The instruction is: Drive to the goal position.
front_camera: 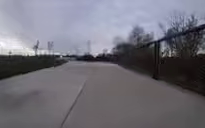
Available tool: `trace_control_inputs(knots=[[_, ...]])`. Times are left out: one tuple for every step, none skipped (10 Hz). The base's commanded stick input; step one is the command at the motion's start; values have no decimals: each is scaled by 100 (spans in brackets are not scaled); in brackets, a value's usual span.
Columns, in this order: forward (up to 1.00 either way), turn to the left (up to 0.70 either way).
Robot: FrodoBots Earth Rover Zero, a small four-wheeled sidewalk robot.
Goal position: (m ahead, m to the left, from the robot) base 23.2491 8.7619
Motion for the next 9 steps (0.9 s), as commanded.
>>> trace_control_inputs(knots=[[100, 3], [100, 3], [100, 3], [100, 3], [100, 3], [100, 2], [100, 3], [100, 2], [100, 0]])
